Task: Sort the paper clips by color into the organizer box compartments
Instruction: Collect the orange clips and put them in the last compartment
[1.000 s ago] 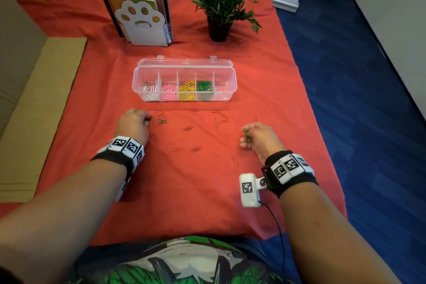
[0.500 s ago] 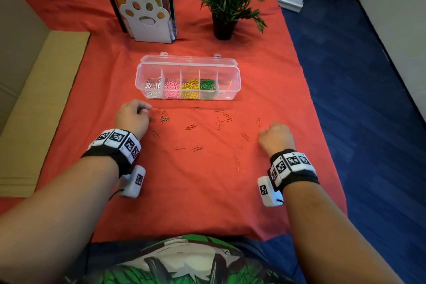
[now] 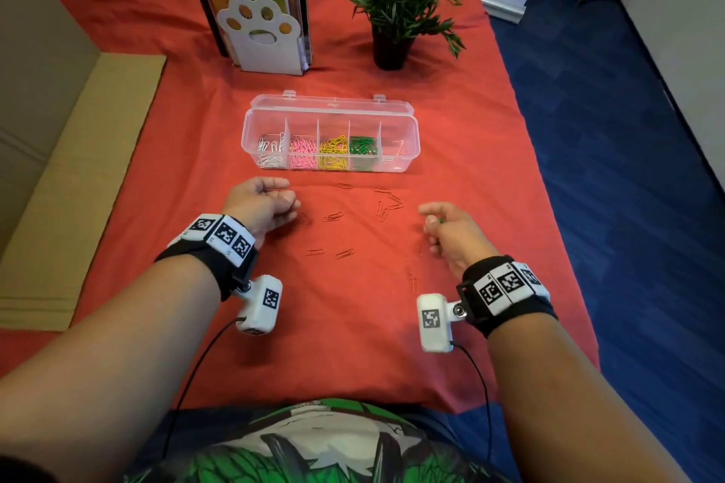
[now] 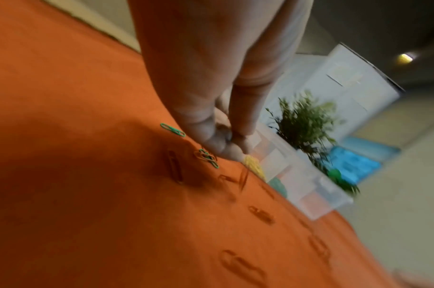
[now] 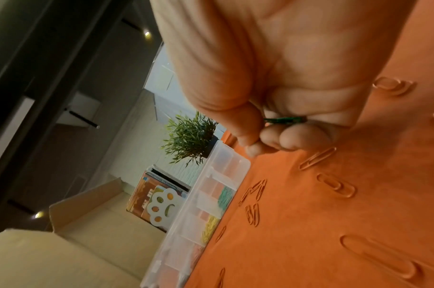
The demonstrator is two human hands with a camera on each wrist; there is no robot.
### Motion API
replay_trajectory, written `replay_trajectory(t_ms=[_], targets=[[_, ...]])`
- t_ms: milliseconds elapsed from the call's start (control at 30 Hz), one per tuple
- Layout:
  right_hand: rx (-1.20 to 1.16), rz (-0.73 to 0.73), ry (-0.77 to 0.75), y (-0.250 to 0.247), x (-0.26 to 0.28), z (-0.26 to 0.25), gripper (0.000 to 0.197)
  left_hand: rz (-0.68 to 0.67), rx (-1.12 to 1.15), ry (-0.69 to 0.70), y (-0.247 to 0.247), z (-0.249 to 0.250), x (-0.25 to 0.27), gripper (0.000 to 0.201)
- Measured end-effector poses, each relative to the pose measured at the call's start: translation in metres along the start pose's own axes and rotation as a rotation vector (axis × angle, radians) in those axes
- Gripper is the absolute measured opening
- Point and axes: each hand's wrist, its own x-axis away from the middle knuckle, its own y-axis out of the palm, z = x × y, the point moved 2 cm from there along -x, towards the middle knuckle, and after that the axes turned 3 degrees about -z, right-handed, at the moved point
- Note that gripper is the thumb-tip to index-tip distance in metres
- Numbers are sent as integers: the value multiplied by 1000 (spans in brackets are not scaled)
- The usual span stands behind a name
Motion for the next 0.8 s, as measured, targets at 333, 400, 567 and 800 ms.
replay_trajectory(t_ms=[333,400,567,800], targets=[[47,70,142,-10,3,0,16,120,-1033,344,-14,-1,-12,22],[537,102,85,-10,1,-1,12,108,-1140,395,-10,-2,-13,21],[979,166,-58,8,7,4,37,109,-1201,396,-10,-4,-11,8],[982,-26,-123,40,11,2,26,54,-764,253,-21,-12,-4,16]])
